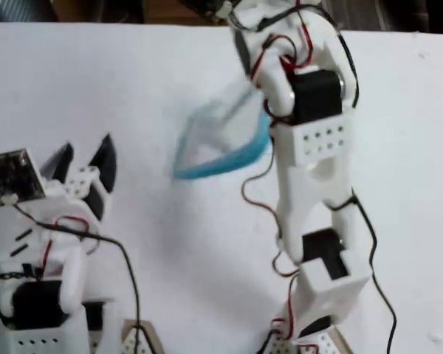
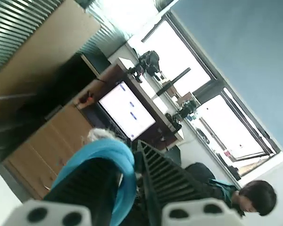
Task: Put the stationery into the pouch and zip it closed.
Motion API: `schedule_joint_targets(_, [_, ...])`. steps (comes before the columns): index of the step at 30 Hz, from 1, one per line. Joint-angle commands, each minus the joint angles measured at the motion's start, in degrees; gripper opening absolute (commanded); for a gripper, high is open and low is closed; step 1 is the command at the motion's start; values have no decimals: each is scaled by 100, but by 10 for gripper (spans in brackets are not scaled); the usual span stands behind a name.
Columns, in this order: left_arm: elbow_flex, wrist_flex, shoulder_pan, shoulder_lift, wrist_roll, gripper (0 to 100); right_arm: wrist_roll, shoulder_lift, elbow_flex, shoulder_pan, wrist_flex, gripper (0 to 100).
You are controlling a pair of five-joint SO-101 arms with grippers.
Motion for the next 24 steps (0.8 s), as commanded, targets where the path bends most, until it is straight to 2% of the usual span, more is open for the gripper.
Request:
schedule_joint_targets(1, [-70,220,92,-75,-281,234,-158,-382,-70,-207,48,17])
schedule_joint_targets(8, [-923,1415,1288,-84,-1020,235,-167,-338,-70,-681,13,17])
schedule_joint_targets(13, [-1266,1662,2334,-84,-1011,236,-132,-330,-26,-848,4,17])
schedule_joint_targets(17, [-1073,1468,2967,-48,-545,238,-132,-321,-18,-848,22,17])
schedule_joint_targets(24, [-334,246,3099,-48,-589,238,-123,-321,-18,-831,13,17])
